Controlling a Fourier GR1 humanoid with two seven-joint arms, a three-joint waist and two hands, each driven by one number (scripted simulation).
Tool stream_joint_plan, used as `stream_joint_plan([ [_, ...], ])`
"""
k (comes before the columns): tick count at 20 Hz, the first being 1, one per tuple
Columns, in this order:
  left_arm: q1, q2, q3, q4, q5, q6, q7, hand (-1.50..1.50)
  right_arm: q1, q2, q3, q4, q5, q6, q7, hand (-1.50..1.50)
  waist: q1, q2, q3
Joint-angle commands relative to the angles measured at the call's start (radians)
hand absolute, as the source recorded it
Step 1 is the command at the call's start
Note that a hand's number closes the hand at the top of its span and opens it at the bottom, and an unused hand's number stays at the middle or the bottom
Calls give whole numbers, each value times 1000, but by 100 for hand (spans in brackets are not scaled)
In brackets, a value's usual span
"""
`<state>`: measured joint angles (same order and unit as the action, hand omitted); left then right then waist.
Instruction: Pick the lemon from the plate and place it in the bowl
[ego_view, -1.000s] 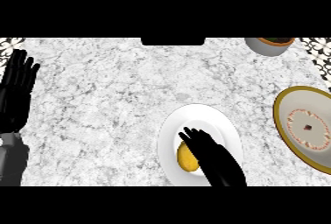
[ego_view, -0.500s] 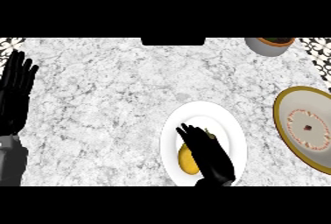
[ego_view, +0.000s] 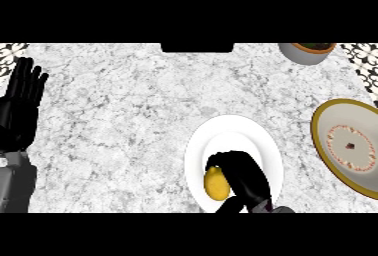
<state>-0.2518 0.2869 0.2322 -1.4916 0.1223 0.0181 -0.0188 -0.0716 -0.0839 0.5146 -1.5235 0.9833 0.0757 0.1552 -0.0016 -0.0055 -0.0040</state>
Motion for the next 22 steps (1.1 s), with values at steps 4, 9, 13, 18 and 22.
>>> stream_joint_plan([
  [4,-12,17,19,35,-9,-21,-20,0,9,-11,-23,-24,50,-14,-51,150,0,5,4],
  [9,46,31,69,27,2,8,-18,0,245,-361,-368,11,-57,-50,-64,150,-116,1,5],
  [13,53,32,87,9,7,27,-6,0,325,-503,-564,81,-121,-61,-86,150,-164,-5,8],
  [18,73,56,114,-5,29,8,4,0,379,-705,-855,194,-266,-88,-228,150,-139,-17,10],
  [22,112,50,105,-12,39,-22,-9,0,428,-834,-1070,326,-421,-77,-428,150,-112,-18,8],
])
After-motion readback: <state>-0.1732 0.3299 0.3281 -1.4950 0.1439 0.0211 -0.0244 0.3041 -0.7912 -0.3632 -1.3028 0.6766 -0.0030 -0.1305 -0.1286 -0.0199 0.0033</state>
